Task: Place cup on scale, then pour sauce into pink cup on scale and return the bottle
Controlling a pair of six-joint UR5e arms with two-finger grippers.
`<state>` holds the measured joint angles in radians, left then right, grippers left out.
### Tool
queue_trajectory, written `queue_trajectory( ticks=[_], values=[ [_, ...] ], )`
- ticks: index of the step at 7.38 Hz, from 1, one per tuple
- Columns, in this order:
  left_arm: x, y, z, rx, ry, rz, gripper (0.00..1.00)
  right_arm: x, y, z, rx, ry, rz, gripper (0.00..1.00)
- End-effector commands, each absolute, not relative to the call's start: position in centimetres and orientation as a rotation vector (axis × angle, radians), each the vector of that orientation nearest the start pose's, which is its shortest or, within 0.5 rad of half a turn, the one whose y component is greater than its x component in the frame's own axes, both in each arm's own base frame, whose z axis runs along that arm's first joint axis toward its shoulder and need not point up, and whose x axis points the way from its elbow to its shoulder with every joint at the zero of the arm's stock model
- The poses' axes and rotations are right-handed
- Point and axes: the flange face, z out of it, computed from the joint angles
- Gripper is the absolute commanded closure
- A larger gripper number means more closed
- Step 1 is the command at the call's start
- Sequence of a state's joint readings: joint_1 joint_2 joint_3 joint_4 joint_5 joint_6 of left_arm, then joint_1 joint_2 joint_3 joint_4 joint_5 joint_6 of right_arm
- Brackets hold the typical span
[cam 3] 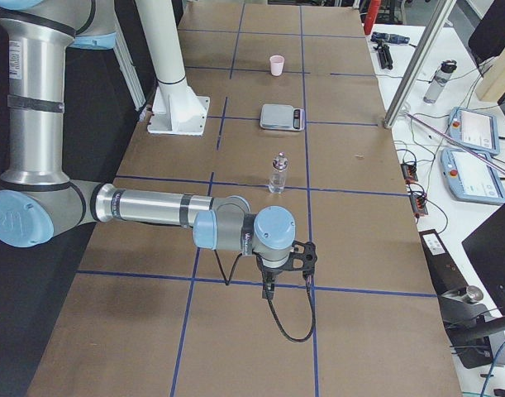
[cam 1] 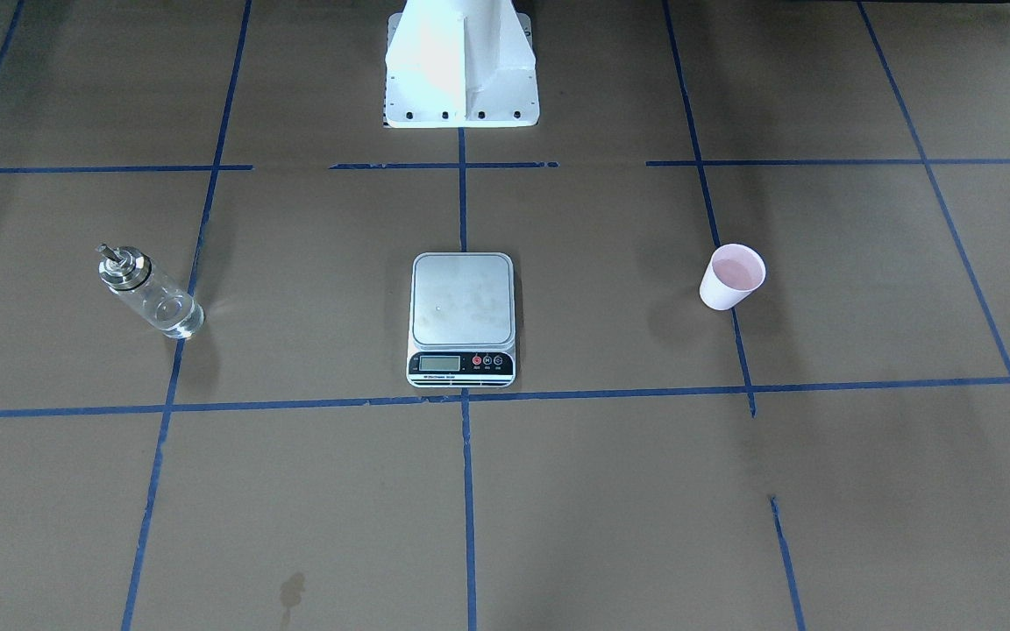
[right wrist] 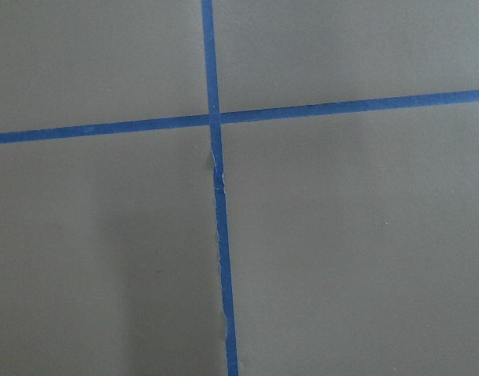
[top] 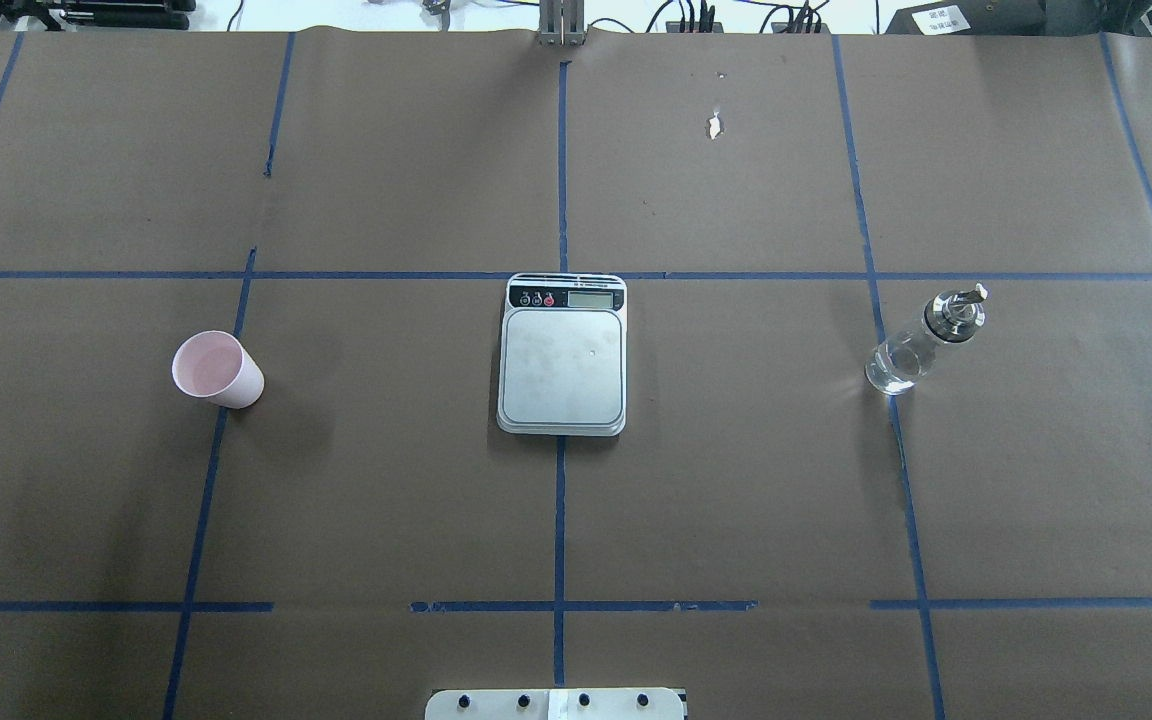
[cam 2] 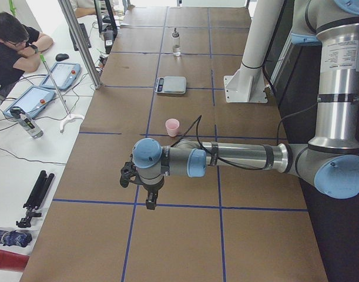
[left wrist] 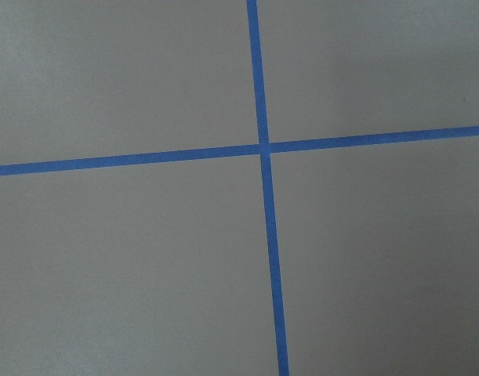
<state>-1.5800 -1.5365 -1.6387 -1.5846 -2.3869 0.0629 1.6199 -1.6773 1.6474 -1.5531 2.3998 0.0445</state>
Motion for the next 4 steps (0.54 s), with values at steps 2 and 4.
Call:
queue_trajectory(
  ticks=[2,4],
  values=[
    [-6.51,-47.92,63.81,0.074,0.815,0.072,0.0,8.11,-44.17,66.64,-0.012,-0.838,0.093,0.0],
    [-6.52,-48.24,63.21,0.087,0.813,0.078,0.0,8.12,-44.33,66.45,-0.008,-0.836,0.093,0.0]
  ],
)
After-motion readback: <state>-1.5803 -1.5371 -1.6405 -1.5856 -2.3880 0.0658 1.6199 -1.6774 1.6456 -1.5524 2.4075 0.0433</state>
